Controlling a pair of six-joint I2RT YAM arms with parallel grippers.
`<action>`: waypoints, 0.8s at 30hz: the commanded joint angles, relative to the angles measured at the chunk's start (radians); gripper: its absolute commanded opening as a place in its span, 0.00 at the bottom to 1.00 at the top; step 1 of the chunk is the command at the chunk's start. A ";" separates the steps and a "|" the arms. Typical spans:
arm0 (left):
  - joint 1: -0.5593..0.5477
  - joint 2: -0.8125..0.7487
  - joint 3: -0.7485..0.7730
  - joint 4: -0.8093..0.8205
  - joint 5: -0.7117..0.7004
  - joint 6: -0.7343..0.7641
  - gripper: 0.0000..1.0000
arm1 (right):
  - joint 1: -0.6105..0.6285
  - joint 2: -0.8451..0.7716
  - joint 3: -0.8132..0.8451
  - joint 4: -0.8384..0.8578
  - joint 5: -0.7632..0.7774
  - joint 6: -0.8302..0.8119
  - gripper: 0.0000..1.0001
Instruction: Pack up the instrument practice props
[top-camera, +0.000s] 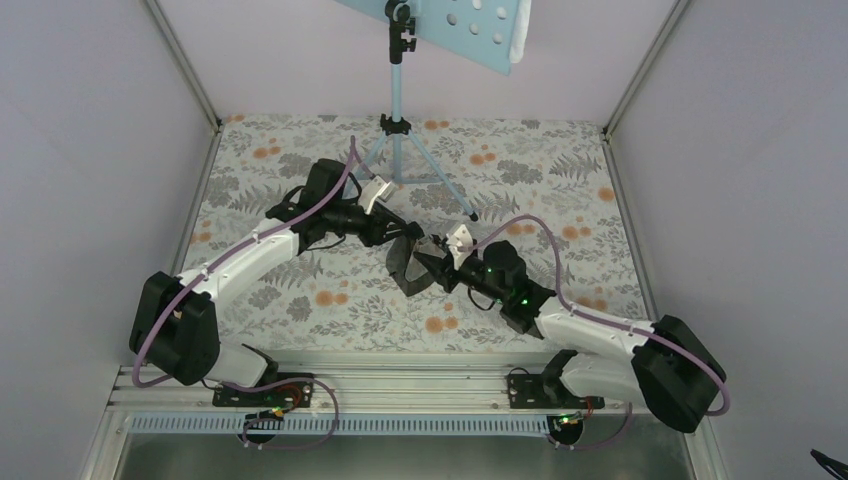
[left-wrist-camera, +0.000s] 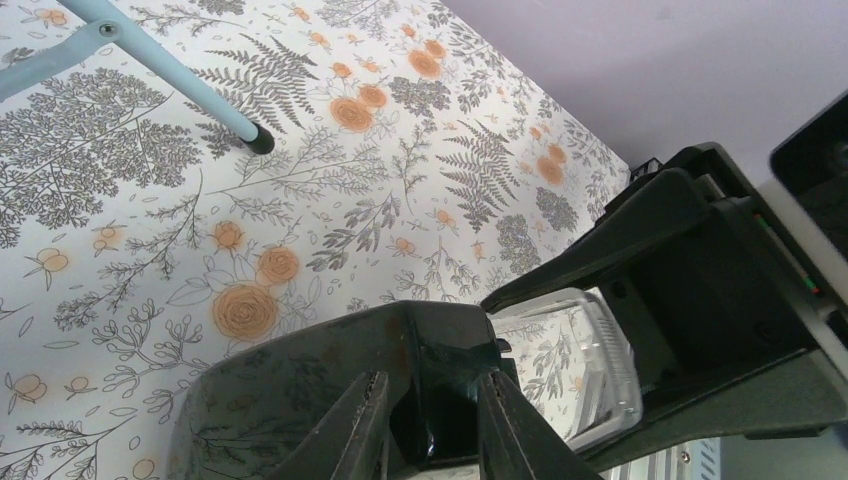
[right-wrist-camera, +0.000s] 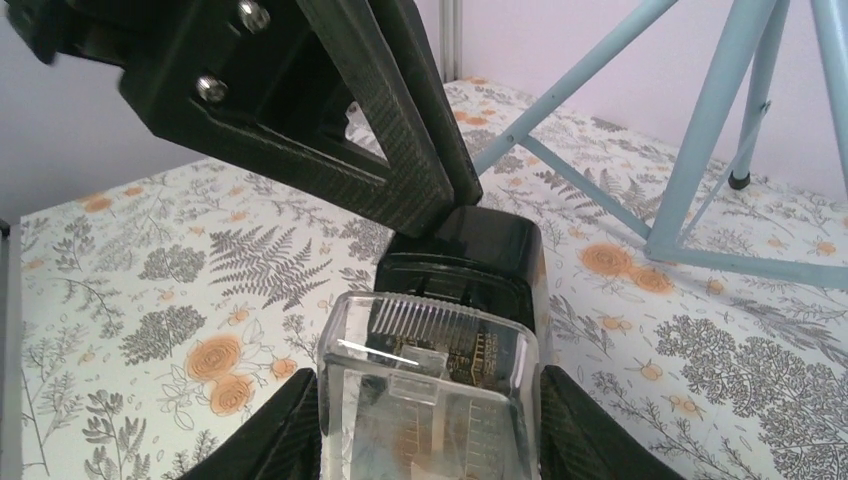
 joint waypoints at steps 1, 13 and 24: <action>0.001 0.024 0.009 -0.032 -0.026 0.016 0.24 | 0.012 -0.055 -0.027 0.076 -0.007 0.037 0.29; 0.001 0.022 0.007 -0.033 -0.023 0.017 0.23 | 0.012 0.011 -0.024 0.116 -0.024 -0.044 0.30; 0.001 0.030 0.008 -0.033 -0.021 0.019 0.23 | 0.007 0.038 -0.051 0.193 -0.052 -0.071 0.31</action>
